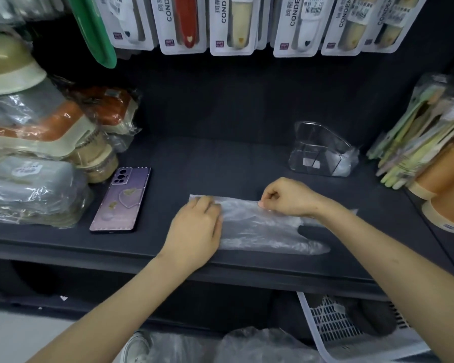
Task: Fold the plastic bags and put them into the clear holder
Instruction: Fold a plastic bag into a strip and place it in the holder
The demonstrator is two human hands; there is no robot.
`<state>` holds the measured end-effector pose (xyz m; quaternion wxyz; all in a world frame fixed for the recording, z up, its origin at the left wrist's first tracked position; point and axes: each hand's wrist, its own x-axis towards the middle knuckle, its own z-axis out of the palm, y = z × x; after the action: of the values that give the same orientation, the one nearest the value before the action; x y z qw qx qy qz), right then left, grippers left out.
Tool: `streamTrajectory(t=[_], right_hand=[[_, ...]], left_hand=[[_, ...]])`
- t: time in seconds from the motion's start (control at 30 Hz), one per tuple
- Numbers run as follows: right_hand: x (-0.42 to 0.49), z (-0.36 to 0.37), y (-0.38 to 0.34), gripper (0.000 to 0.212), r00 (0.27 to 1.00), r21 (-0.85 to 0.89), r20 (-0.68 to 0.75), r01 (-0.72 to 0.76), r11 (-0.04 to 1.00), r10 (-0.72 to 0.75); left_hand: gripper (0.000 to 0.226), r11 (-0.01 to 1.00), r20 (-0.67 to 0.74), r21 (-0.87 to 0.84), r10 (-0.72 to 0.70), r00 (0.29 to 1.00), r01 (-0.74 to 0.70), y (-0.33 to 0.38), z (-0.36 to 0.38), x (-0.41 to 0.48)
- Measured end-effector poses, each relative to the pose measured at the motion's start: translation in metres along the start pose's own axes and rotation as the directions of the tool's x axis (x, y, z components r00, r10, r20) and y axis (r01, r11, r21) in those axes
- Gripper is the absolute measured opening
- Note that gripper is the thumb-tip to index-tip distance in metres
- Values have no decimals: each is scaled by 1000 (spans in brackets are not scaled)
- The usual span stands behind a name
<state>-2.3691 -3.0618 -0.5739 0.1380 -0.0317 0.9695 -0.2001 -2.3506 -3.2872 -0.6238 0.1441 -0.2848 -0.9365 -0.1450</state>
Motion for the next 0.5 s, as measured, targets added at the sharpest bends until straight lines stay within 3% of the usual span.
streamTrajectory(t=[0.3, 0.37, 0.43, 0.5], right_hand=[[-2, -5, 3, 30, 998, 72, -15, -54, 996, 55], [-9, -7, 3, 30, 981, -170, -186, -91, 981, 58], [-17, 5, -2, 34, 893, -427, -434, -90, 900, -116], [-26, 31, -19, 37, 811, -489, -513, -6, 872, -282]], left_hand=[[57, 994, 158, 74, -92, 983, 82, 2, 12, -8], [59, 992, 181, 93, -97, 979, 81, 2, 12, -8], [61, 992, 195, 98, -97, 976, 79, 1, 14, -9], [64, 992, 216, 103, -93, 972, 72, -1, 16, -9]])
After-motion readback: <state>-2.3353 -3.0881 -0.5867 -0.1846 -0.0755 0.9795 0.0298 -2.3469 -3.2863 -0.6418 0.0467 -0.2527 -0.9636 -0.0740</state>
